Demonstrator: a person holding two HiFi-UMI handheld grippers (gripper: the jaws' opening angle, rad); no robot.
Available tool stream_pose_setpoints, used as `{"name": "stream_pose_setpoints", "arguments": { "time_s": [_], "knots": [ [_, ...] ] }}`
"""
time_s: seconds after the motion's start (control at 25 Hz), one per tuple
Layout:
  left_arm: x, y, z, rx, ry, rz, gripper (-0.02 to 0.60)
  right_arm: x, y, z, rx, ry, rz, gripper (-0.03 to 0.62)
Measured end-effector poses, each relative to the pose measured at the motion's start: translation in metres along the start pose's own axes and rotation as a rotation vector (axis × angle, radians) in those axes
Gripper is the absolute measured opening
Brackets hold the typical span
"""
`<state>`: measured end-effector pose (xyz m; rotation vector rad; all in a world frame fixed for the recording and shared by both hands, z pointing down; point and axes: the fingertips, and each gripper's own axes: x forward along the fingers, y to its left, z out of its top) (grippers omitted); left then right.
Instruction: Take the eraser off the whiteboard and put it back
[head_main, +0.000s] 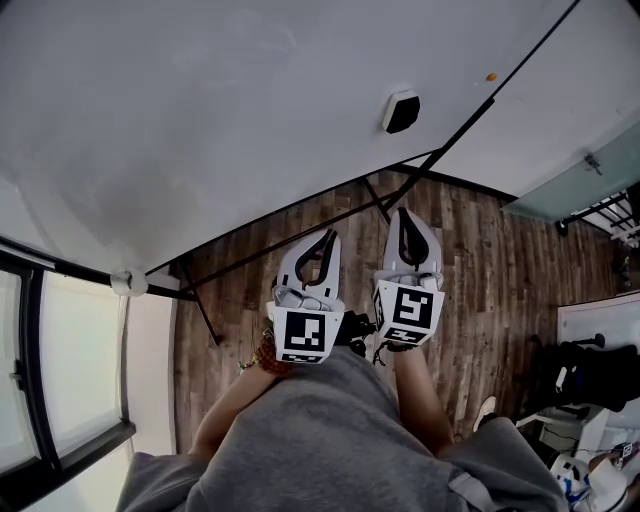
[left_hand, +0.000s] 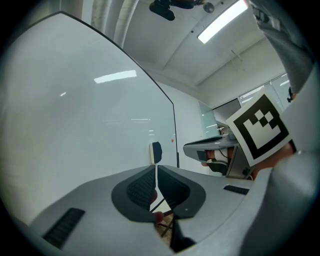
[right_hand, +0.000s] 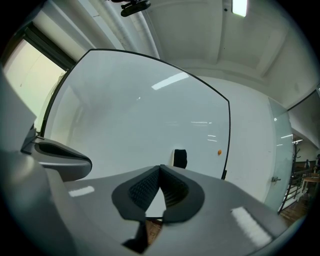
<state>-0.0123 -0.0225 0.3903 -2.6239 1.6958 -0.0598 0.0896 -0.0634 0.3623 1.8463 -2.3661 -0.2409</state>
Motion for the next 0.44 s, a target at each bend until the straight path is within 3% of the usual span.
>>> {"name": "stream_pose_setpoints", "arguments": {
  "time_s": [0.44],
  "knots": [
    [-0.0073, -0.0038, 0.0035, 0.006, -0.011, -0.003, 0.008, -0.0096, -0.0005, 0.0031, -0.005, -0.01, -0.011, 0.009]
  ]
}}
